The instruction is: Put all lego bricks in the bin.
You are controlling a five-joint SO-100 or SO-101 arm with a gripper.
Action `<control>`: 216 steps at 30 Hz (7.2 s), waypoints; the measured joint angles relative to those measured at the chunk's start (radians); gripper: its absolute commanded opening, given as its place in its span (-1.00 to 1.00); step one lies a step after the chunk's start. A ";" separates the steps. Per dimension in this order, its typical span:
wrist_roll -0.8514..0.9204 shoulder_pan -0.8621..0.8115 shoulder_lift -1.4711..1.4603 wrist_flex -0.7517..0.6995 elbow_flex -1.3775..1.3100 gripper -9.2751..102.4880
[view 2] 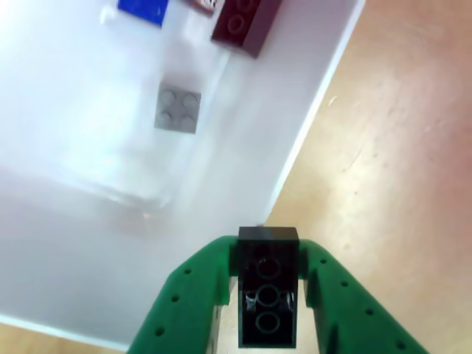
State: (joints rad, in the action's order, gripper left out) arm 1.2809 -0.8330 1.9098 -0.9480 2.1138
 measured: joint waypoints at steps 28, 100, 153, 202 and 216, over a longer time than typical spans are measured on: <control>-0.077 0.115 -0.020 0.221 -0.224 -0.22; 0.006 0.008 -0.147 0.066 -0.347 -0.37; 0.034 0.584 -0.393 0.014 -0.244 -0.50; -0.040 0.337 0.098 -0.127 -0.523 -0.83; 0.052 -0.077 -0.063 0.002 -0.310 -0.25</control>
State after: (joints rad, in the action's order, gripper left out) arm 1.3330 -0.9097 1.8469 -0.9465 1.8040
